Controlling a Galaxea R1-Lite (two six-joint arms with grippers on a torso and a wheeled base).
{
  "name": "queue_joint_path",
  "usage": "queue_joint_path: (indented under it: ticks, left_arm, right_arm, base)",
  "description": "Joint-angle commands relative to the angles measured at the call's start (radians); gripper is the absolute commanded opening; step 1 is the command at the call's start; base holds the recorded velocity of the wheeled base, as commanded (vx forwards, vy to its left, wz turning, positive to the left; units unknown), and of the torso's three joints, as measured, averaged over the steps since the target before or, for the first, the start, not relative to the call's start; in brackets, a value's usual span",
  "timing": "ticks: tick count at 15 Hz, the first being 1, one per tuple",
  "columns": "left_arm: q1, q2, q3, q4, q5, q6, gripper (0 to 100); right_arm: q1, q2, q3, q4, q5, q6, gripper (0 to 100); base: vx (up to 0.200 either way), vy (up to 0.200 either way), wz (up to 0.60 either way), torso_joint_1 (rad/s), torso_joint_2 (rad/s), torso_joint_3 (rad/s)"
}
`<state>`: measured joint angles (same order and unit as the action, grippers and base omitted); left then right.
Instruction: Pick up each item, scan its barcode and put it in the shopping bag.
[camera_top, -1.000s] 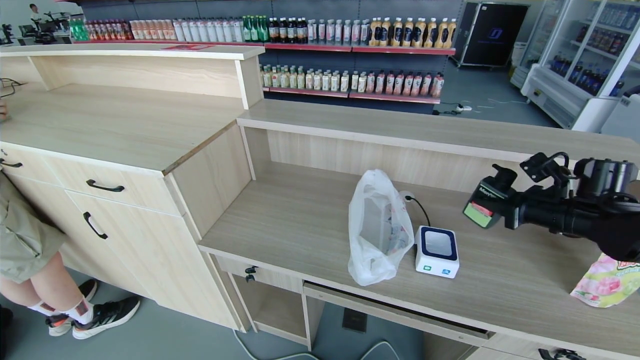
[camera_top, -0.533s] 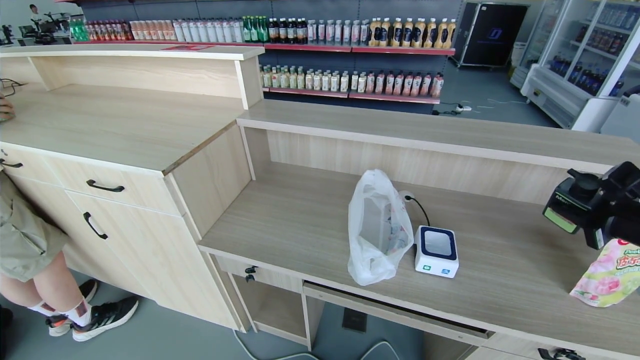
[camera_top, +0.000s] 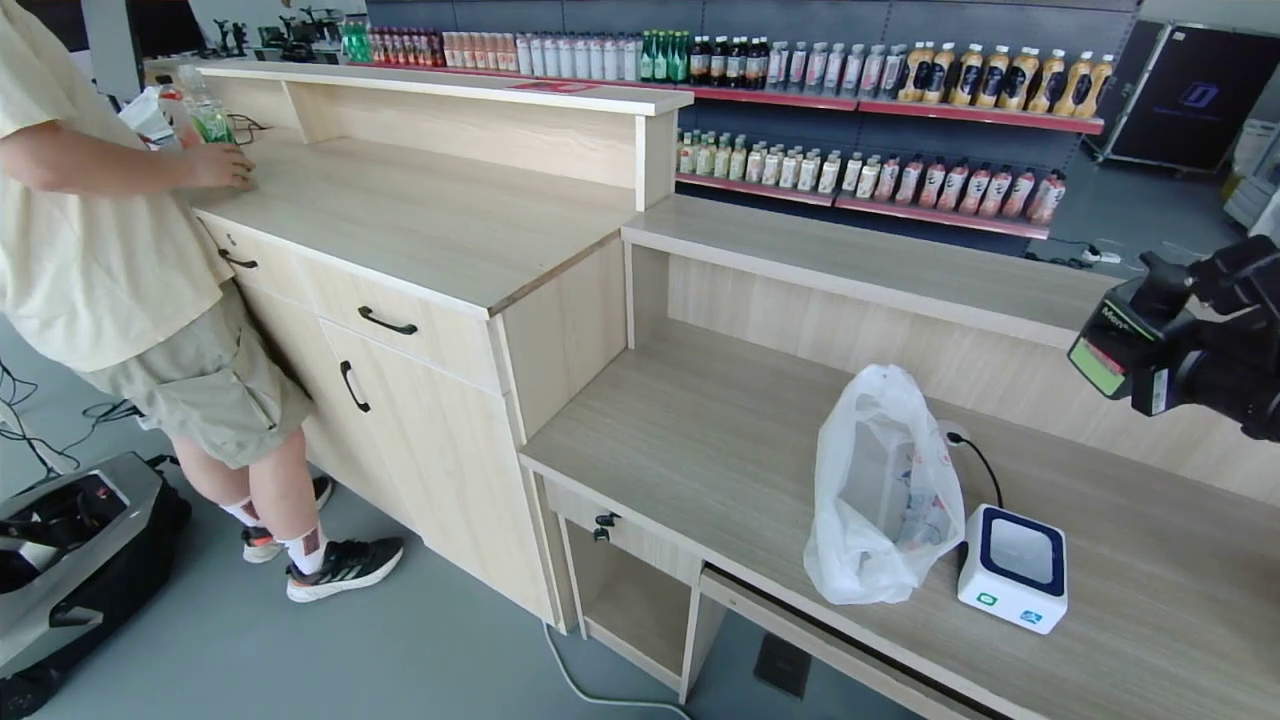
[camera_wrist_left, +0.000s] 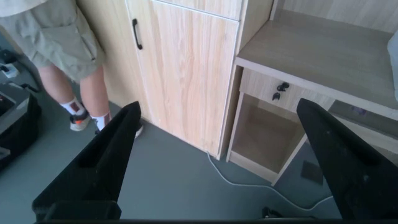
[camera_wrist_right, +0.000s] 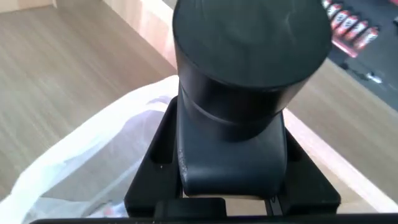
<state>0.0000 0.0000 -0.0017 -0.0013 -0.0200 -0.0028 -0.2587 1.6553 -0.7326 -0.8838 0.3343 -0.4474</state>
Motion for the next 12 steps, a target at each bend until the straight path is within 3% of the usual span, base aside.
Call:
queue_joint_path:
  ticks: [1, 9, 12]
  left_arm:
    - [0.000, 0.002, 0.000, 0.000, 0.000, 0.000, 100]
    - [0.000, 0.002, 0.000, 0.000, 0.000, 0.000, 100]
    - [0.000, 0.002, 0.000, 0.000, 0.000, 0.000, 100]
  right_arm:
    - [0.062, 0.116, -0.014, -0.003, -0.006, 0.092, 0]
    - [0.134, 0.535, -0.179, -0.162, 0.014, 0.138, 0]
    - [0.147, 0.607, -0.179, -0.184, 0.015, 0.136, 0]
  base:
    - [0.000, 0.000, 0.00, 0.000, 0.00, 0.000]
    - [0.000, 0.000, 0.00, 0.000, 0.00, 0.000]
    - [0.000, 0.000, 0.00, 0.000, 0.00, 0.000]
